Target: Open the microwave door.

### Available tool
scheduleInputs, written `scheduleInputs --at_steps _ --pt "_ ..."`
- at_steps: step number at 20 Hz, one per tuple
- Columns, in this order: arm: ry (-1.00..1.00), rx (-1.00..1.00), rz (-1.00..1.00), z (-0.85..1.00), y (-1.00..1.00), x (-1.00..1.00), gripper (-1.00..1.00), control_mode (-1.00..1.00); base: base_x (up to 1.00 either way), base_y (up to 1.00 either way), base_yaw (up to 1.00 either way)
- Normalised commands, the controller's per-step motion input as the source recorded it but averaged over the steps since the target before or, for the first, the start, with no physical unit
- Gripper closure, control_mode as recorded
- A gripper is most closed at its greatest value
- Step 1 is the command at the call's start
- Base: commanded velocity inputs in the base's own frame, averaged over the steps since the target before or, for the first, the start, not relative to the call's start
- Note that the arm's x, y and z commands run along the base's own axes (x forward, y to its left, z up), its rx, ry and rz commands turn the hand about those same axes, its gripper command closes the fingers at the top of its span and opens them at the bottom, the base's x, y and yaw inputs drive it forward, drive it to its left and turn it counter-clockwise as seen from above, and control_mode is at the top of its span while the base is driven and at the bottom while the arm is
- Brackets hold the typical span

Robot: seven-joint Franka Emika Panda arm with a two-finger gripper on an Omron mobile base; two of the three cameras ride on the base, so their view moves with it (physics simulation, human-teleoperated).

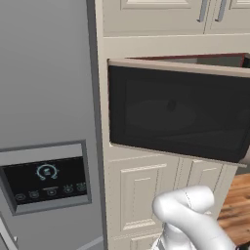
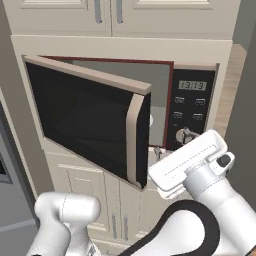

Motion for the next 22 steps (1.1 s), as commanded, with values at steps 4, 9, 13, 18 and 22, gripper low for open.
scheduleInputs --at_steps 4,9,13,18,22 --pt "-0.25 -0.31 0.00 -0.53 -0.01 0.60 -1.00 -1.00 0.00 0.00 0.00" --pt "-0.15 -0.26 0.00 -0.60 0.06 0.87 -1.00 -1.00 0.00 0.00 0.00" --pt "-0.02 -0.14 0.02 -0.41 0.00 0.99 -1.00 -1.00 0.00 0.00 0.00" --pt "-0.01 -0.08 0.05 -0.28 0.00 0.99 -1.00 -1.00 0.00 0.00 0.00" --pt "0.00 -0.04 0.08 -0.11 0.00 0.86 -1.00 -1.00 0.00 0.00 0.00"
